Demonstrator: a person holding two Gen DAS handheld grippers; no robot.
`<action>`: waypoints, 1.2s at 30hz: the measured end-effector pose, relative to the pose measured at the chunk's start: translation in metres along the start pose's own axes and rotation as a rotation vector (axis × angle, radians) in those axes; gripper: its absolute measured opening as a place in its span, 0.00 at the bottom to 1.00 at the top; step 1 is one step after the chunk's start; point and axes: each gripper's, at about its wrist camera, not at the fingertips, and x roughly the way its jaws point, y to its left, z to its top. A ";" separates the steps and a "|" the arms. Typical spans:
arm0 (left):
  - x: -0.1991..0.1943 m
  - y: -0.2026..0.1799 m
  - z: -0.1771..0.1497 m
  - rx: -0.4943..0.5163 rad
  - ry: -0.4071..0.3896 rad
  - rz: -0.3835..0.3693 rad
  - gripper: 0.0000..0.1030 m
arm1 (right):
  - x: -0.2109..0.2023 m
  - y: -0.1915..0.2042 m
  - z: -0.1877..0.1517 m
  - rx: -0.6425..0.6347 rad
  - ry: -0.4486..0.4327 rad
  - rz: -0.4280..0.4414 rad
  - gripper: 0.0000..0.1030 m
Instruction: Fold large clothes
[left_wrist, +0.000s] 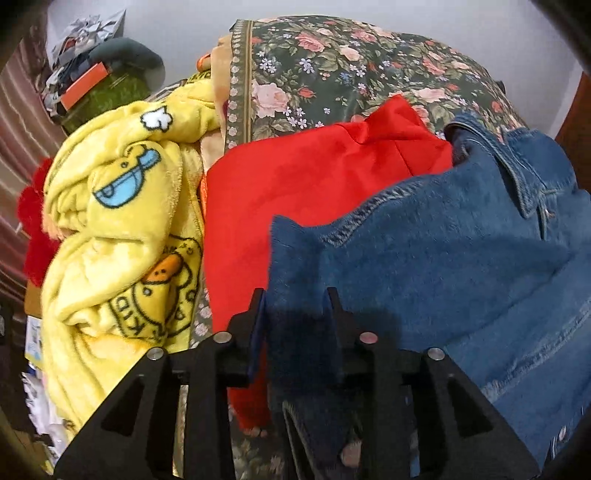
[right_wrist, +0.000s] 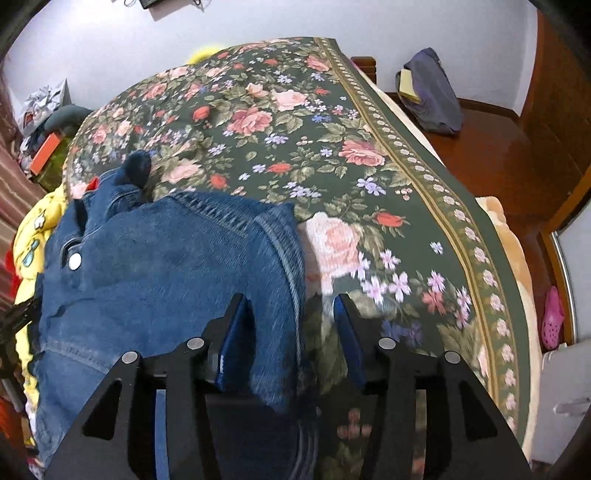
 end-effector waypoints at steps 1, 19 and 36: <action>-0.007 0.000 -0.001 0.005 -0.005 -0.001 0.35 | -0.007 0.002 -0.002 -0.006 0.008 0.008 0.43; -0.155 0.002 -0.036 0.017 -0.189 -0.096 0.77 | -0.153 0.063 -0.054 -0.224 -0.216 -0.045 0.75; -0.103 0.025 -0.176 -0.019 0.097 -0.191 0.84 | -0.122 0.035 -0.156 -0.165 -0.012 -0.051 0.76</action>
